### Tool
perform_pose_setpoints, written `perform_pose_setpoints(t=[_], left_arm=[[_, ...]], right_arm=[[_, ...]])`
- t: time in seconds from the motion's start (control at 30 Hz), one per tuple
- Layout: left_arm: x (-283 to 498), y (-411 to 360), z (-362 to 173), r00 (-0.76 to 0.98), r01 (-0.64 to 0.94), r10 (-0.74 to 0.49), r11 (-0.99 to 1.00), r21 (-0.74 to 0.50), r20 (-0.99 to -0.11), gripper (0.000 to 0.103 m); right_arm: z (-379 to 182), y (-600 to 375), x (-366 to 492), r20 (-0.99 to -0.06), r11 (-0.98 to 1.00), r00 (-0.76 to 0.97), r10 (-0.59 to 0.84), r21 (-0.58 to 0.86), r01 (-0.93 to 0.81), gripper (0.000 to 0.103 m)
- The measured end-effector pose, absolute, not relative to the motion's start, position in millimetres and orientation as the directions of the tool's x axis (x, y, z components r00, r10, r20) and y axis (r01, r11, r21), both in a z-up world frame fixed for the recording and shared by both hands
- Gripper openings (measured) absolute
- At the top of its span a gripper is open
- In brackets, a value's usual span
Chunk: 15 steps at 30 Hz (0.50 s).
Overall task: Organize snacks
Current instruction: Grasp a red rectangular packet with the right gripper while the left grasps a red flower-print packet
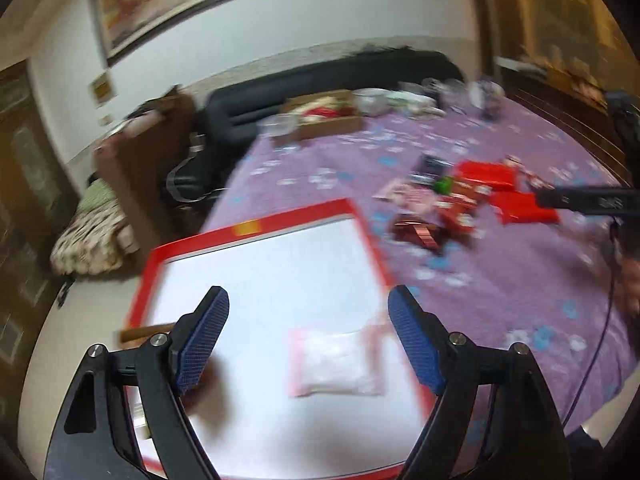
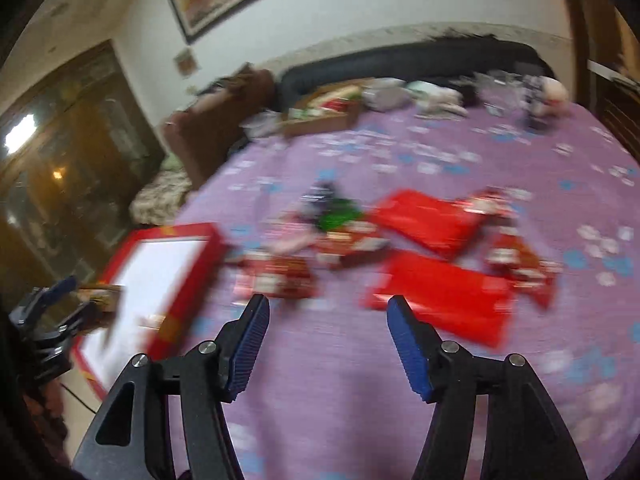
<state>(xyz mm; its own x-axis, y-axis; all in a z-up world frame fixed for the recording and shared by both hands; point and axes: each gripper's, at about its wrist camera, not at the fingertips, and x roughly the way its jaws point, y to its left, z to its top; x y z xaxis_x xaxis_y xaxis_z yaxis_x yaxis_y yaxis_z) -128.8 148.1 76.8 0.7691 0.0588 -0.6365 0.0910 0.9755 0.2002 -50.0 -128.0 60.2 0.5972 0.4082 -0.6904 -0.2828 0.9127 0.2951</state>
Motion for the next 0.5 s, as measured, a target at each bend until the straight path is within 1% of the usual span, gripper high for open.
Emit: perform_pose_setpoints(t=[0.07,0.23,0.33,0.5], left_arm=[[-124,132,78,0.751,0.138,0.015,0.974,0.179,-0.661,0.082],[-100,97,85,0.707,0.213,-0.074,0.971,0.112,-0.703,0.082],[-80,81,82,0.669,0.221,-0.104,0.973,0.063,-0.736,0.082],[-50,66,64,0.605,0.203,-0.101,0.979,0.03,-0.789,0.082]], right_arm=[[55,-148,-43,-0.722,0.927,0.583,0.372,0.265,-0.265,0.065],[50,-181,-35,-0.735,0.933,0.579,0.354,0.236,-0.271,0.065],[49,-182,-30,-0.746,0.925,0.56,0.361,0.21,-0.317,0.065],[43,-165,-19,-0.77,0.895,0.518,0.372,0.15,-0.42,0.065]])
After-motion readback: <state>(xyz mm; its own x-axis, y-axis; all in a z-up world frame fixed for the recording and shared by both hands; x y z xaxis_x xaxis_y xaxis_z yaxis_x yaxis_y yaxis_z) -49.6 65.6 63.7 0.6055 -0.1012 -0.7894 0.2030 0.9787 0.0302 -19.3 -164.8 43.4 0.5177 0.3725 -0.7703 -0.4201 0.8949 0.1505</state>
